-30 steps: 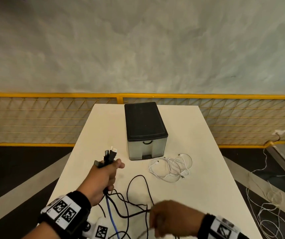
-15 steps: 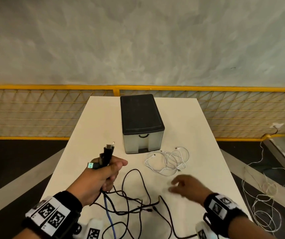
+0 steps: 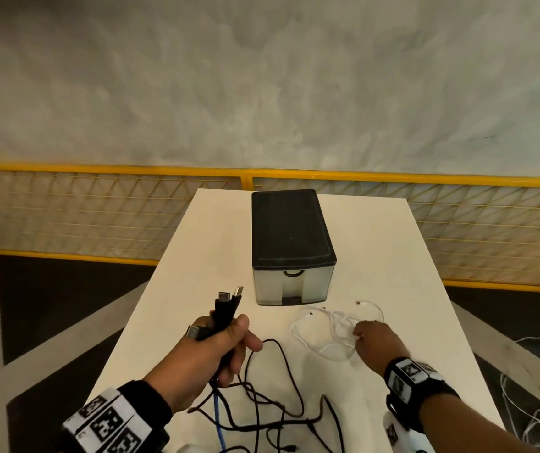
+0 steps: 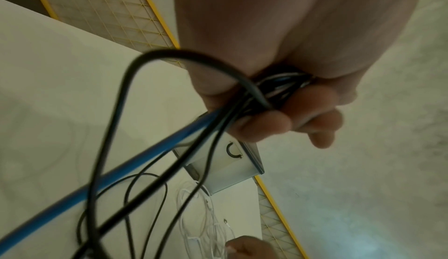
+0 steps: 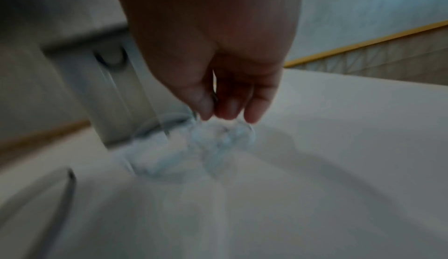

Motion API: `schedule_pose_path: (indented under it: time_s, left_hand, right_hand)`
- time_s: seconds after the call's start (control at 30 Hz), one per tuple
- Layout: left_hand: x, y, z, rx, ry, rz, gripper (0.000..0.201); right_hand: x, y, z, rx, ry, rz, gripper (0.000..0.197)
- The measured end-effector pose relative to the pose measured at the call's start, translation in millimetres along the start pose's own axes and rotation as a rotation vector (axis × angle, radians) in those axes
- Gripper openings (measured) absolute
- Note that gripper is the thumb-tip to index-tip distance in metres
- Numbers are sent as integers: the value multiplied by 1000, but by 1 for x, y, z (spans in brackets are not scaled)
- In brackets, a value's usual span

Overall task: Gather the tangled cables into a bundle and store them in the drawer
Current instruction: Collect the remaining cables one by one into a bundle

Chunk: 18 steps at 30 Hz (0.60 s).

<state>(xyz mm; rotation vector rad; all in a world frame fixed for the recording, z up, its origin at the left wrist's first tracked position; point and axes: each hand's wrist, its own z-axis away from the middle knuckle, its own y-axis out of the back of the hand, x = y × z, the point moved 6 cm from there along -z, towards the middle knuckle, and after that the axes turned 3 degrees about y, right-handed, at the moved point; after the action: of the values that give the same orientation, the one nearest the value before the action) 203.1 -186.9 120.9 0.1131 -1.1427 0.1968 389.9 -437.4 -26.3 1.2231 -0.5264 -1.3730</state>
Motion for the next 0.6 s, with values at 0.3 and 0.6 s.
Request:
schedule_pose_path:
  time_s: [0.3,0.6]
  left_hand:
    - [51,-28,-24,-16,-248,-20,26]
    - [81,-79,-36,-194,-375,-177,21]
  right_hand:
    - [-86,148,61,112,357,-610,8]
    - [-151,183,109,111,566,-836,10]
